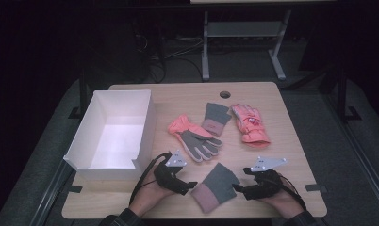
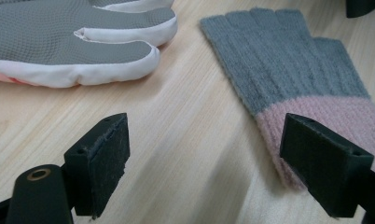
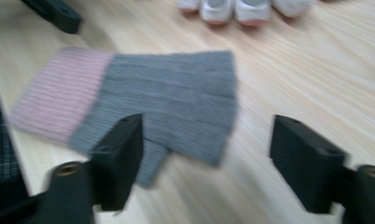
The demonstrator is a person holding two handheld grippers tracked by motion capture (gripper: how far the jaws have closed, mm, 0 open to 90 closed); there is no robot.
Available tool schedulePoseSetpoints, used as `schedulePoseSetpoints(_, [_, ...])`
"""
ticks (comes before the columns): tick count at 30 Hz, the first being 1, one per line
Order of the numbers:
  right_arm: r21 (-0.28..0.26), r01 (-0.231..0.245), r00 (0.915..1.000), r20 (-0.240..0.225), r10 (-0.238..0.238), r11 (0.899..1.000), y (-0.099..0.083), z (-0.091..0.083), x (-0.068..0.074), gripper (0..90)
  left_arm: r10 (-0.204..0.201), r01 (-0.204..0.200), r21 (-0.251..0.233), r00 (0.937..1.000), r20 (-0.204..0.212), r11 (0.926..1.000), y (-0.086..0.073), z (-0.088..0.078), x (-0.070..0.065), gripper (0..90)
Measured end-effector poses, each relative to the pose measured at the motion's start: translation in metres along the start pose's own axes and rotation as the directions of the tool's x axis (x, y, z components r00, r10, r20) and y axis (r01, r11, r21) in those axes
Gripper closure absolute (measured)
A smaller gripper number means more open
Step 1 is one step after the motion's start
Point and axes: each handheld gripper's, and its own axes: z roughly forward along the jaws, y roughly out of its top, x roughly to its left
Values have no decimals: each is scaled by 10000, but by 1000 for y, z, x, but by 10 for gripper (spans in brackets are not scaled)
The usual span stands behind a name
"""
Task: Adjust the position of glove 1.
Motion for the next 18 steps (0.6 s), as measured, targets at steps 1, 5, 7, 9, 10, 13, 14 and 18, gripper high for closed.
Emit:
schedulePoseSetpoints(1, [-64,35,9999,108,-34,10000,-2,0,-2,154,-21,21,-49,10000,20,10000,0,1,0,155])
schedulePoseSetpoints(5, [-230,6,9985,554,7,9997,-7,-3,-8,75,-69,69,-35,10000,-49,10000,5,1,1,154])
schedulePoseSetpoints(7, [-328,-71,9977,673,93,9994,-10,-4,-11,54,-112,111,-69,9999,-64,9999,7,1,2,155])
schedulePoseSetpoints(9, [-417,-144,9970,754,175,9990,-11,-6,-13,48,-152,152,15,9999,-48,9999,11,1,3,155])
schedulePoseSetpoints(10, [-474,-143,9968,775,180,9988,-12,-7,-14,47,-183,182,-104,9998,-60,9998,13,1,3,154])
schedulePoseSetpoints(13, [-485,-120,9968,781,158,9987,-13,-7,-14,43,-209,209,-108,9998,-26,9997,20,1,5,154])
schedulePoseSetpoints(14, [-503,-126,9969,775,165,9987,-13,-7,-14,41,-223,222,-105,9997,-69,9997,22,1,7,154])
schedulePoseSetpoints(18, [-559,-48,9969,782,92,9984,-13,-6,-14,35,-436,435,-59,9990,-130,9990,31,2,15,147])
